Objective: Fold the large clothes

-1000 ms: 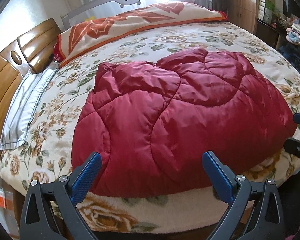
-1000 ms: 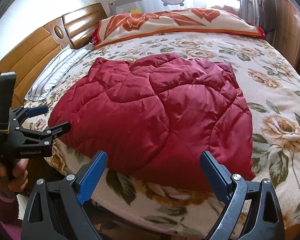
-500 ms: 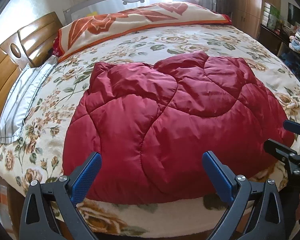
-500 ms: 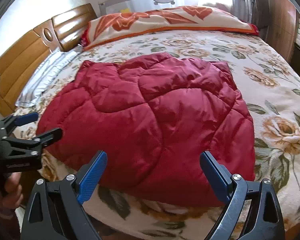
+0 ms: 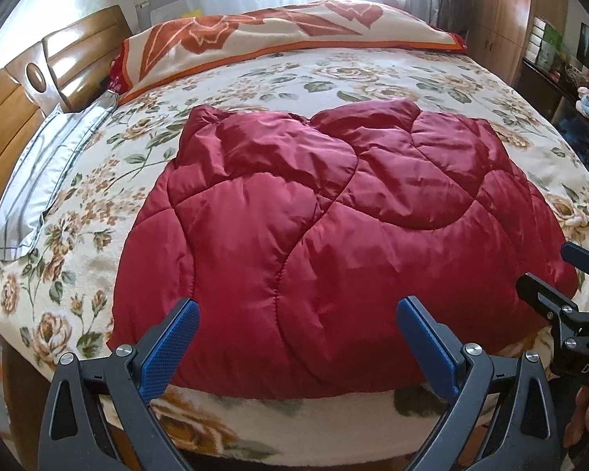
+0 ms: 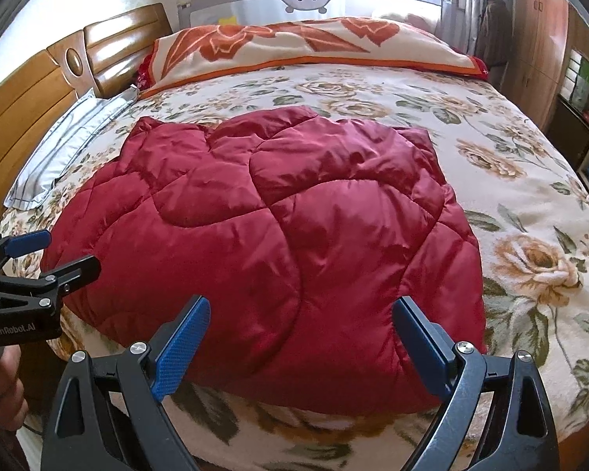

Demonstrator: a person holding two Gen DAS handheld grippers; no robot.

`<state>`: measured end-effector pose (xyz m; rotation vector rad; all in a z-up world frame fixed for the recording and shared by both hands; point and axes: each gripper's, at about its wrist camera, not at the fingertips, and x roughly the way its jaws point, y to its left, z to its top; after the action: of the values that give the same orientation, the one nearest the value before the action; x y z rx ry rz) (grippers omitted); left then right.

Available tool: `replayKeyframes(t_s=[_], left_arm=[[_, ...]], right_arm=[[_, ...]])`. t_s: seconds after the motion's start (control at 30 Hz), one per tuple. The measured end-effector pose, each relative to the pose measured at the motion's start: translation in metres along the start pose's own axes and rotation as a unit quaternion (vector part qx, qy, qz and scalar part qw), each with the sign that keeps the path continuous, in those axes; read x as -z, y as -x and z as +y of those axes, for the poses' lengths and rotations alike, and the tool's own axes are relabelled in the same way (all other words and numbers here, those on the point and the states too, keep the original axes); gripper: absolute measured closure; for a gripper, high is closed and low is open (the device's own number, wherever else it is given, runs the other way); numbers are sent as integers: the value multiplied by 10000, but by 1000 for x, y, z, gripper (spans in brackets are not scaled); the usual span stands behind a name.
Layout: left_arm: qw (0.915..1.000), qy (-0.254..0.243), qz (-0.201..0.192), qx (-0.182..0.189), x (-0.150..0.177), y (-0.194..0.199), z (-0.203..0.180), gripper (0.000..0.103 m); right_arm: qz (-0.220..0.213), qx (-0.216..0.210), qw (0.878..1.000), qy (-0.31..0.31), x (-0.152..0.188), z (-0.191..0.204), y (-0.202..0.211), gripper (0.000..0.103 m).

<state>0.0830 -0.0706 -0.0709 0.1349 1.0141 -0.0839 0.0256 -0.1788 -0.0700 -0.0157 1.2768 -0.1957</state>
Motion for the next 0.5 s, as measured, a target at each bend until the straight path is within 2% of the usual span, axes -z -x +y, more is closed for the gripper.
replayKeyframes(t_s=[0.5], left_arm=[[10000, -22, -69, 3, 2, 7, -2, 1]], right_arm=[[-62, -23, 10000, -42, -1, 0, 4, 8]])
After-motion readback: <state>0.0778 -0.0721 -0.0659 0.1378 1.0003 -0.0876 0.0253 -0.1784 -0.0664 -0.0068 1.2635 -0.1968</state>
